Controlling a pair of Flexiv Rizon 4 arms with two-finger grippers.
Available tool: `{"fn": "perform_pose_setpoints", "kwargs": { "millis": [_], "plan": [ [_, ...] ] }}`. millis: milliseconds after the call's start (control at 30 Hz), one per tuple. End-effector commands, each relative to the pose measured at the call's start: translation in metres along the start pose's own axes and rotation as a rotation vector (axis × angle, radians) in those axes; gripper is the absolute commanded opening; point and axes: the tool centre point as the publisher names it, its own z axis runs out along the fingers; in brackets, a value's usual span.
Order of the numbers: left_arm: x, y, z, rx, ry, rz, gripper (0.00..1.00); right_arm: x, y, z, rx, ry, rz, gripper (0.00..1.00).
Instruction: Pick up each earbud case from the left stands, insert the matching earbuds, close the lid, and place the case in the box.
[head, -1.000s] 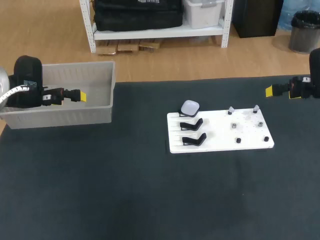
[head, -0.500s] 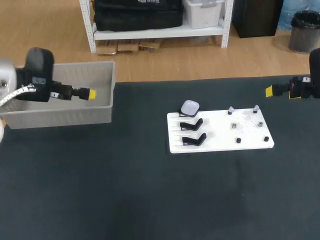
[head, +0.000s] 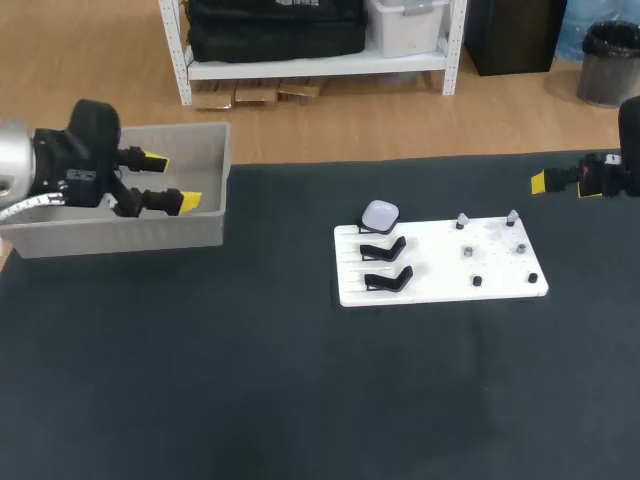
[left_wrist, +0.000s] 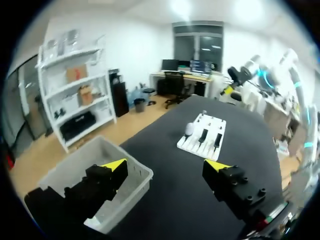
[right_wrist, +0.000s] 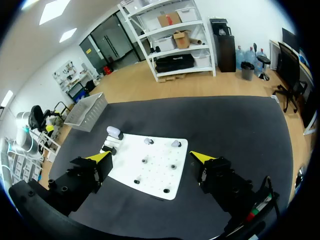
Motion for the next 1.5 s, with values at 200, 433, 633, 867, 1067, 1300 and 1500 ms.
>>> {"fn": "perform_pose_setpoints", "kwargs": {
  "millis": [200, 433, 633, 867, 1067, 1300, 1500],
  "plan": [
    [-0.001, -0.014, 0.024, 0.122, -0.16, -0.017, 1.0, 0.0, 0.001, -0.001, 0.004, 0.001, 0.001, 1.0],
    [-0.019, -0.042, 0.078, 0.074, -0.076, -0.007, 1.0, 0.0, 0.001, -0.001, 0.004, 0.001, 0.001, 1.0],
    [-0.03, -0.055, 0.12, 0.161, -0.093, 0.069, 1.0, 0.0, 0.001, -0.001, 0.004, 0.001, 0.001, 1.0],
    [-0.035, -0.061, 0.162, 0.276, -0.086, 0.108, 1.0, 0.0, 0.001, -0.001, 0.004, 0.001, 0.001, 1.0],
    [-0.035, -0.067, 0.178, 0.329, -0.059, 0.126, 1.0, 0.0, 0.001, -0.001, 0.004, 0.001, 0.001, 1.0],
    [-0.035, -0.067, 0.178, 0.329, -0.059, 0.126, 1.0, 0.0, 0.001, -0.001, 0.004, 0.001, 0.001, 1.0],
    [-0.035, -0.067, 0.178, 0.329, -0.059, 0.126, 1.0, 0.0, 0.001, -0.001, 0.004, 0.001, 0.001, 1.0]
  ]
}}
